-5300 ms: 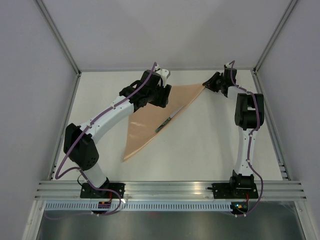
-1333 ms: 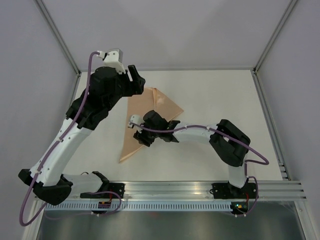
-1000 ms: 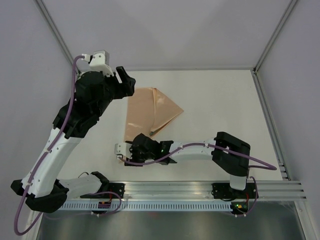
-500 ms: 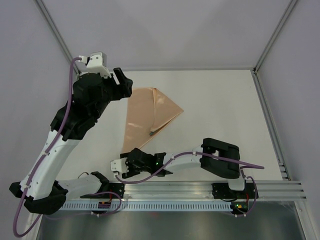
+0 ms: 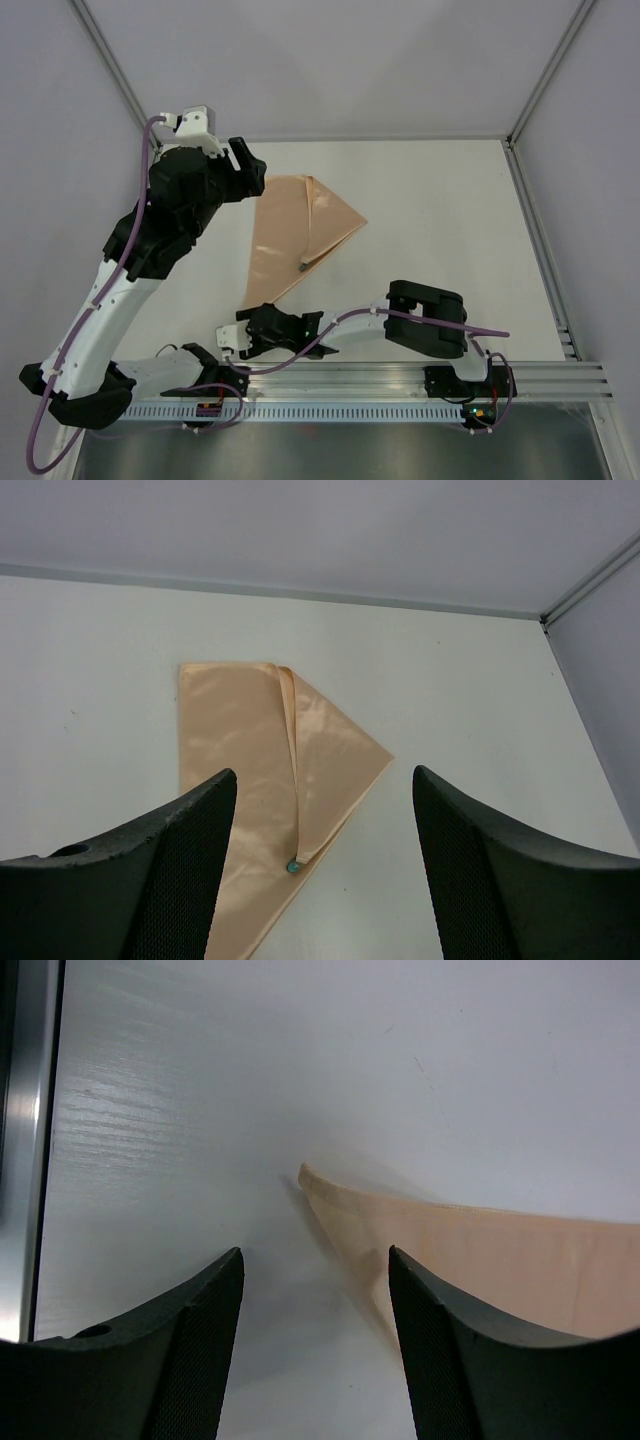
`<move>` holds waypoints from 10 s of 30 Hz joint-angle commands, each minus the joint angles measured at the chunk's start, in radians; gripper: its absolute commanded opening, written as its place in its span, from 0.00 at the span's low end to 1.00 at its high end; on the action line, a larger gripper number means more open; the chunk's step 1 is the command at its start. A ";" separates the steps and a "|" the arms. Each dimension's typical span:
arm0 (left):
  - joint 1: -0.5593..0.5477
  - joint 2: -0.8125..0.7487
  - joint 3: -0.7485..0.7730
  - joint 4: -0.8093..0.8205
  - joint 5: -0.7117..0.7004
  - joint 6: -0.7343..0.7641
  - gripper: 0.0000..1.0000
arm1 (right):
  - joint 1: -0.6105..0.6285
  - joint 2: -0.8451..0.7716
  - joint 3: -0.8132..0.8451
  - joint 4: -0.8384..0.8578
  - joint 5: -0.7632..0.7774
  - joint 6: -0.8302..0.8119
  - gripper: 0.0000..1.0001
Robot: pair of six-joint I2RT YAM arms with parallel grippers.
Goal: Fold the napkin, place the utensils inside, and roll it up
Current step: Fold the napkin at the center of the board, then roll the napkin at the center of the board.
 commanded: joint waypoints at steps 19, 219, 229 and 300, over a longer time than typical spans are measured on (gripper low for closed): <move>0.004 0.001 -0.008 -0.004 -0.003 0.048 0.76 | 0.023 0.094 0.081 0.086 0.093 -0.052 0.59; 0.153 -0.115 -0.818 0.688 0.371 -0.135 0.70 | -0.863 -0.003 0.207 -0.391 0.007 0.432 0.06; 0.151 -0.046 -0.858 0.752 0.445 -0.133 0.71 | -0.888 -0.001 0.237 -0.424 -0.004 0.458 0.23; -0.257 0.859 -0.111 0.430 -0.149 0.186 0.72 | -1.485 -0.365 0.164 -0.708 -0.550 0.575 0.49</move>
